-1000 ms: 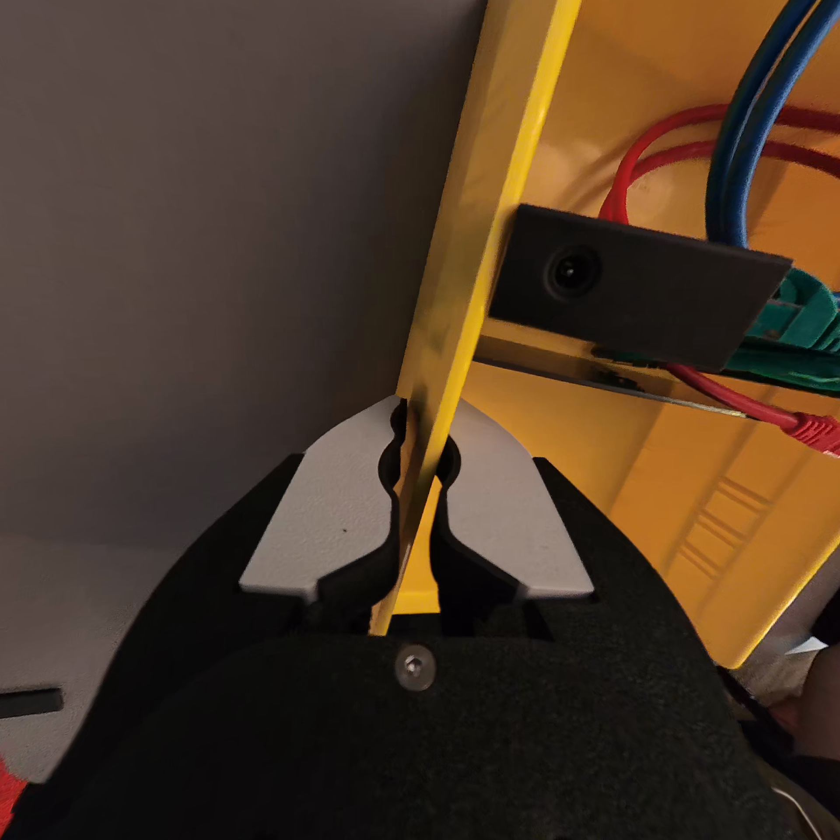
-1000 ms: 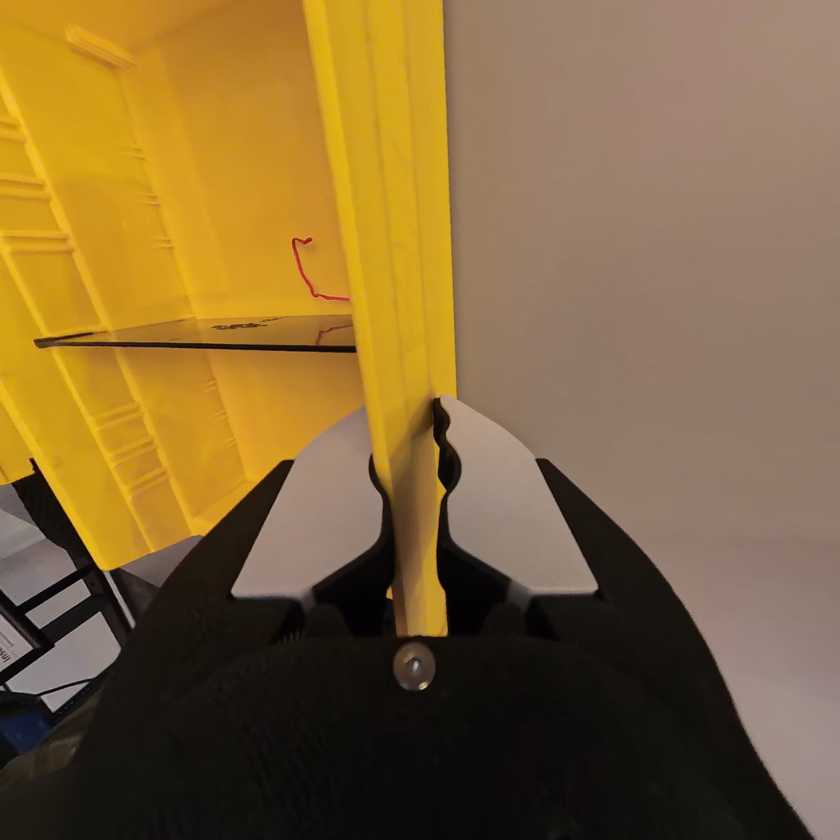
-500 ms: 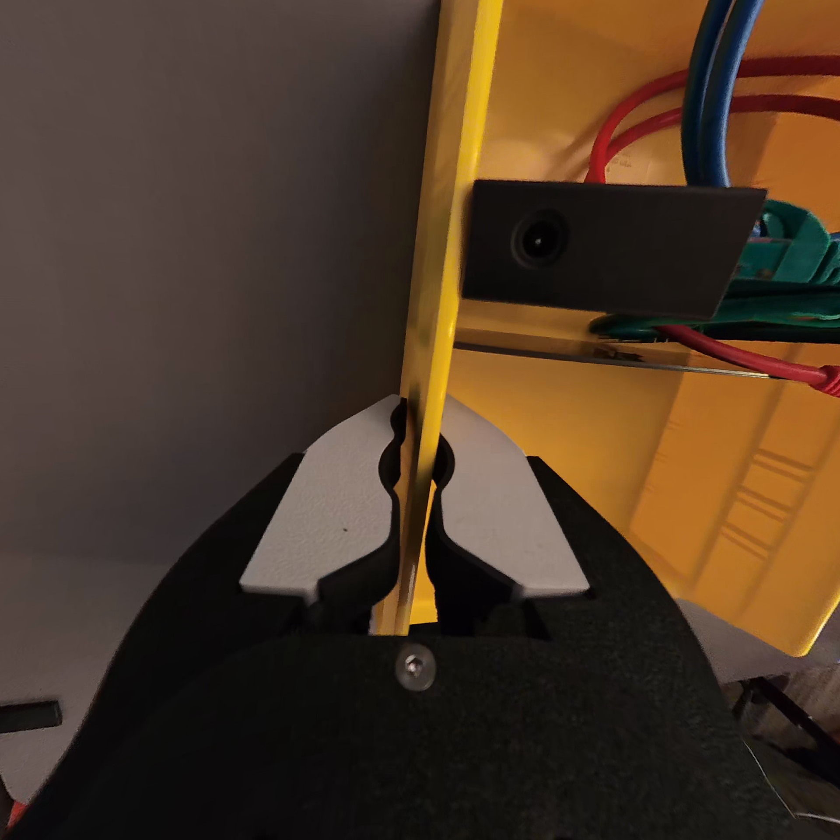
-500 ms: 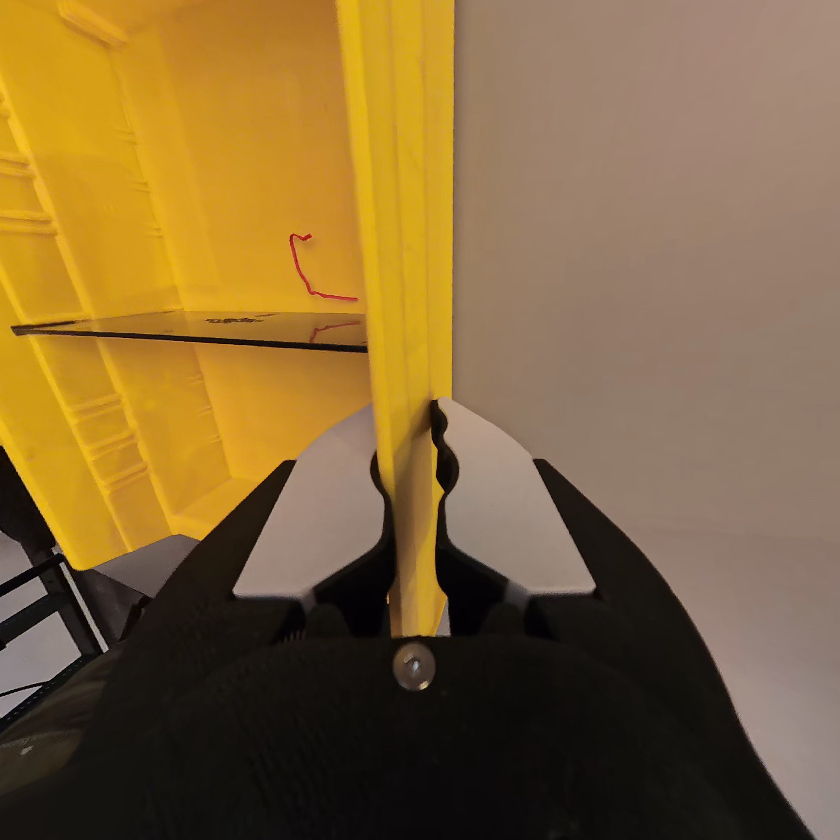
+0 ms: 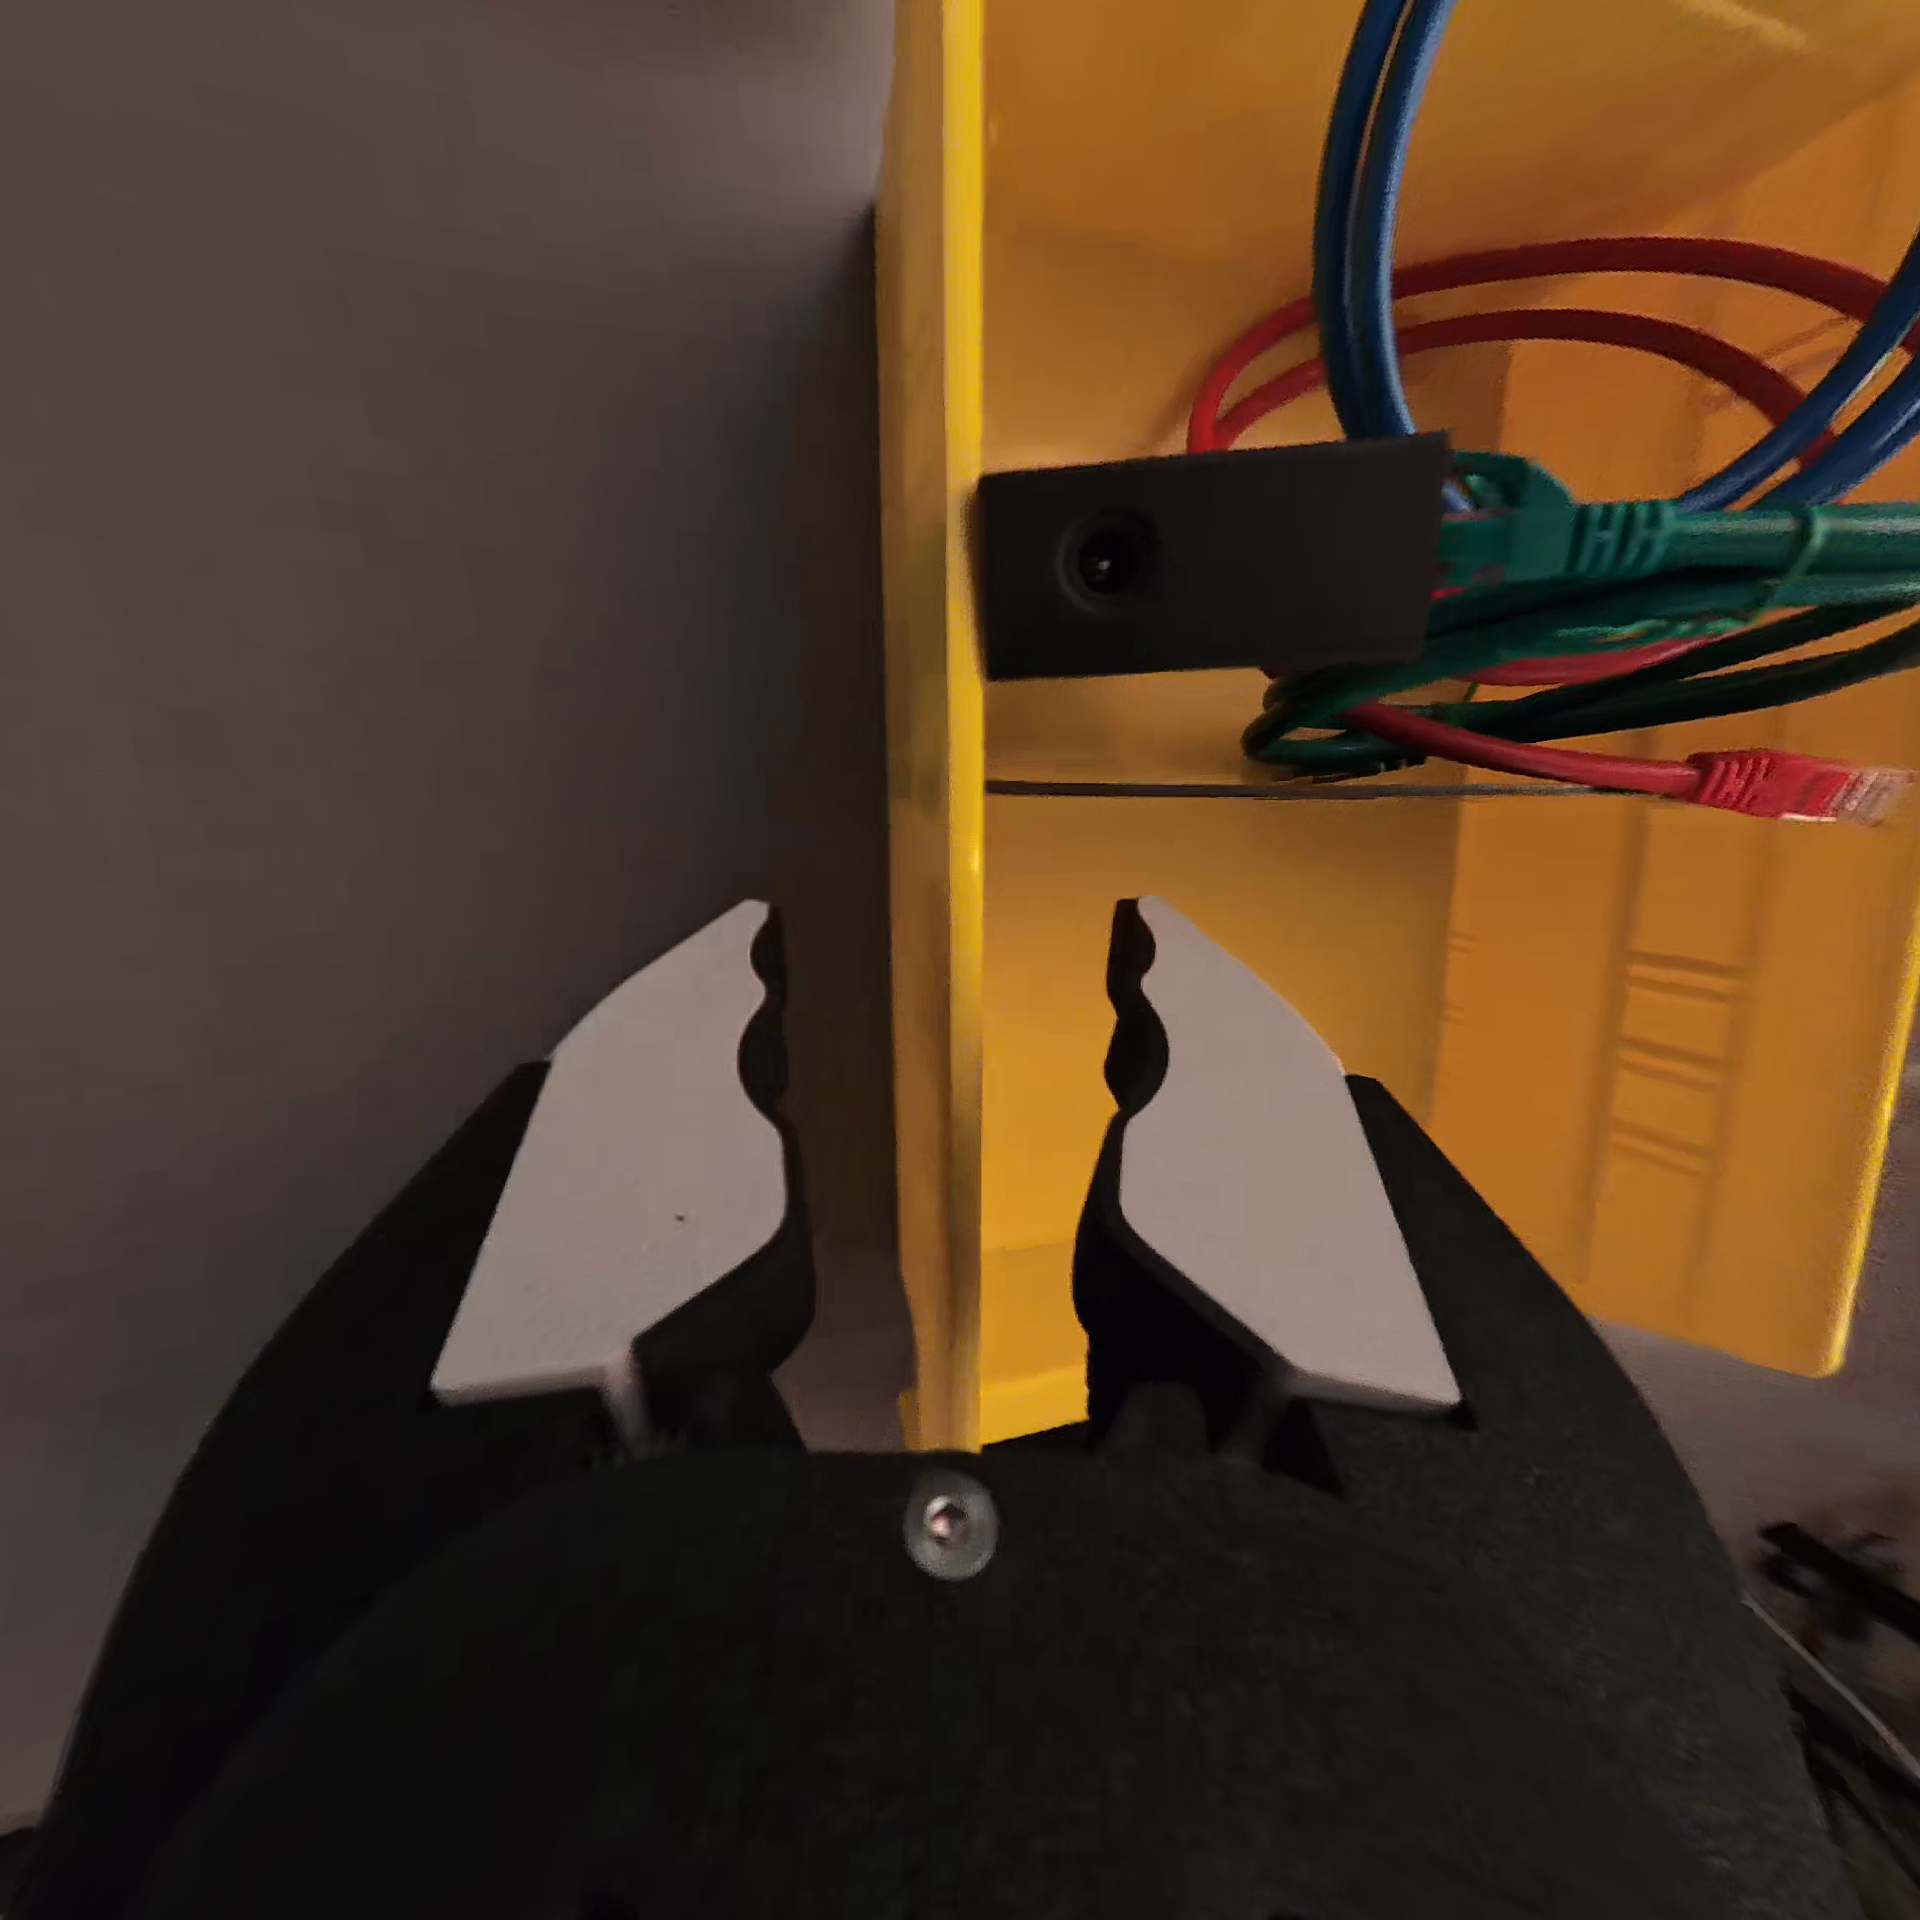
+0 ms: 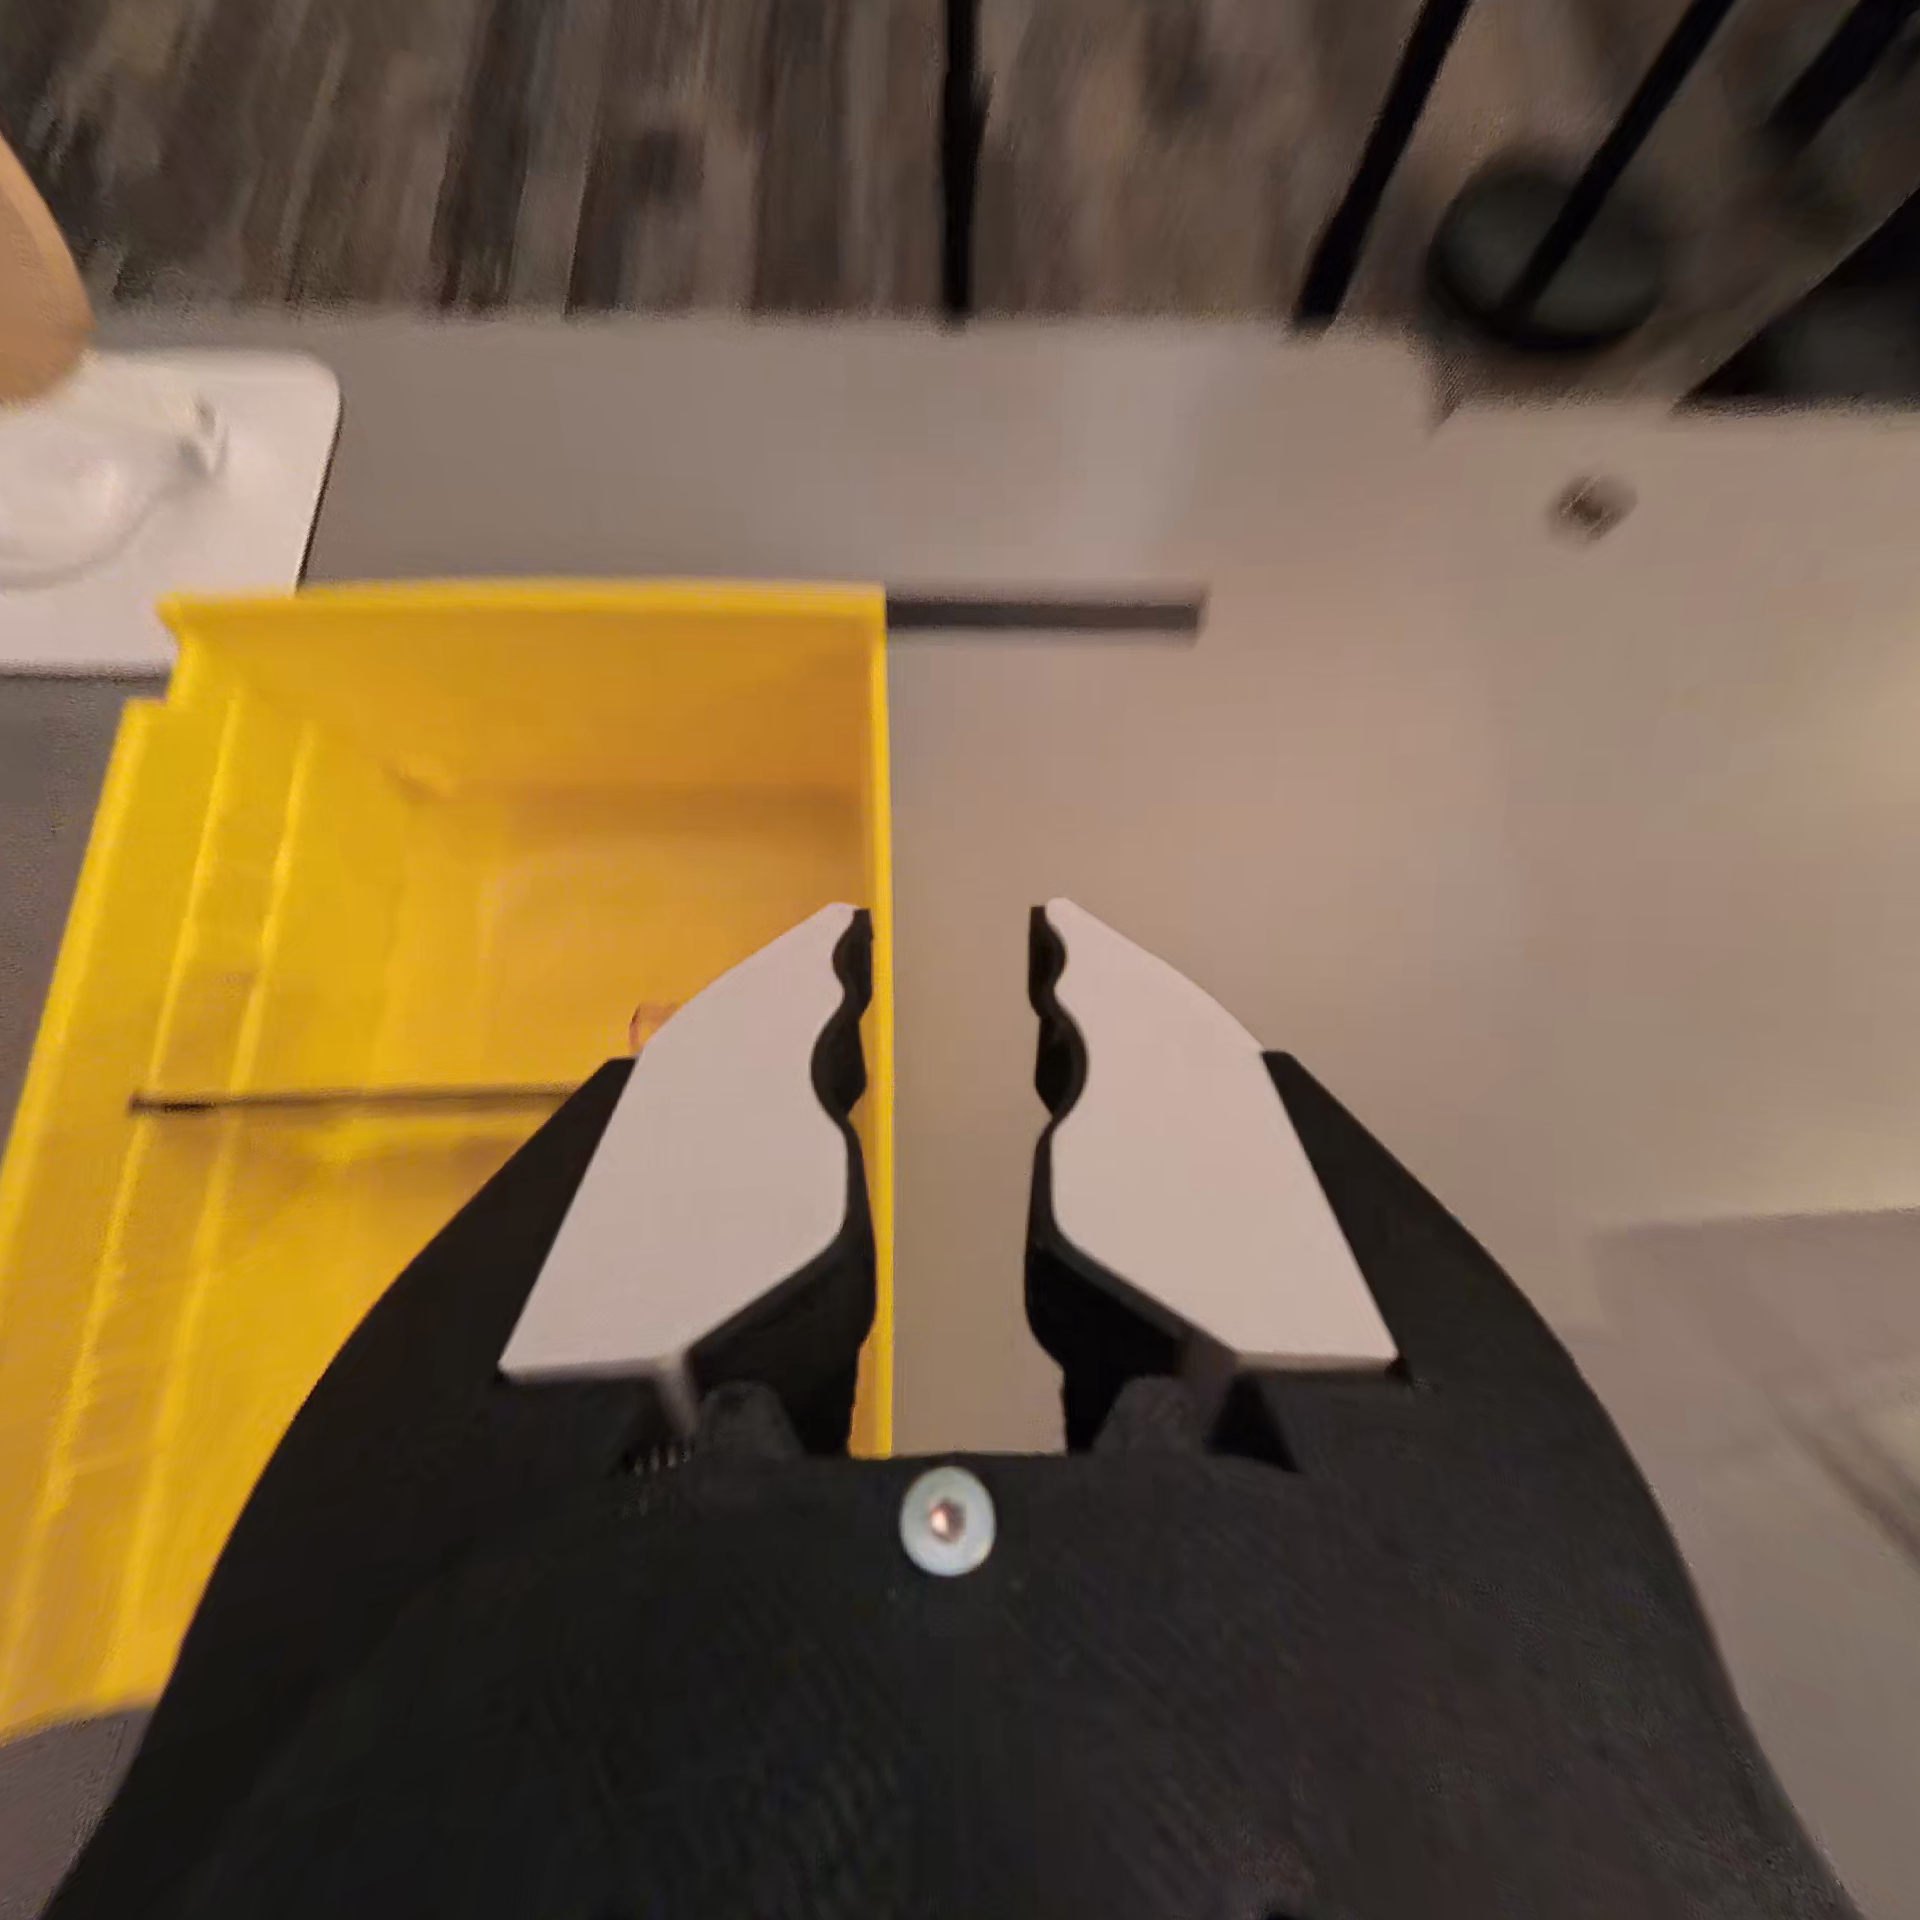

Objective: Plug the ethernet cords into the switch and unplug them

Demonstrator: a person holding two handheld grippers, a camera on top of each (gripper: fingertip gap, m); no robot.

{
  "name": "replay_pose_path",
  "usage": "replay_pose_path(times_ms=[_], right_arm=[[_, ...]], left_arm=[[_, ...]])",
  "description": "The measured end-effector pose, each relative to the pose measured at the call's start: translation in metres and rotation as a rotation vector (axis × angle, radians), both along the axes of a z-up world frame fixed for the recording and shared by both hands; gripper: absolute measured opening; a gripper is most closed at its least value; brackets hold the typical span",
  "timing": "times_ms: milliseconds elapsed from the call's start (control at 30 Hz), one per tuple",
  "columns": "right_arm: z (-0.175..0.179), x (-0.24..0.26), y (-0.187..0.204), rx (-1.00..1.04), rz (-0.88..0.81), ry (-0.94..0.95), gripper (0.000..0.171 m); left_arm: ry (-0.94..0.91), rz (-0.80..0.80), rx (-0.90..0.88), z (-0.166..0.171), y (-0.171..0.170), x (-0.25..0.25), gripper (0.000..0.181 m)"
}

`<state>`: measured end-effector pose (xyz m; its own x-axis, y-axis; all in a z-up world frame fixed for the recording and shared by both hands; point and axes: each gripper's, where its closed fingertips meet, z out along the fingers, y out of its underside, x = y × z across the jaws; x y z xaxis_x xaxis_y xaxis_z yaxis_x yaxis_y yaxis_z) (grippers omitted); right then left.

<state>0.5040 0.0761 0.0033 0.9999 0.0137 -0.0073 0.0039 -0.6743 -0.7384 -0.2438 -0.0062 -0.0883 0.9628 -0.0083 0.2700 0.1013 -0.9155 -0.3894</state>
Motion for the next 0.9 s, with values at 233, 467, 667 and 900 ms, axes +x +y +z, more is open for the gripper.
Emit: replay_pose_path(times_ms=[233, 467, 667, 900], right_arm=[[0.125, -0.025, -0.014, 0.557, -0.115, -0.303, 0.036], [0.168, -0.07, -0.037, 0.775, -0.115, -0.471, 0.035], [0.17, -0.103, -0.032, 0.83, -0.058, -0.443, 0.067], [0.17, -0.169, -0.028, 0.941, 0.233, -0.266, 0.077]], left_arm=[[0.164, -0.069, 0.328, 0.066, 0.011, -0.005, 0.059], [0.419, -0.152, 0.67, 0.145, 0.01, 0.015, 0.063], [0.489, -0.207, 0.897, 0.198, -0.004, 0.061, 0.077], [0.588, -0.374, 0.902, 0.187, -0.022, 0.104, 0.07]])
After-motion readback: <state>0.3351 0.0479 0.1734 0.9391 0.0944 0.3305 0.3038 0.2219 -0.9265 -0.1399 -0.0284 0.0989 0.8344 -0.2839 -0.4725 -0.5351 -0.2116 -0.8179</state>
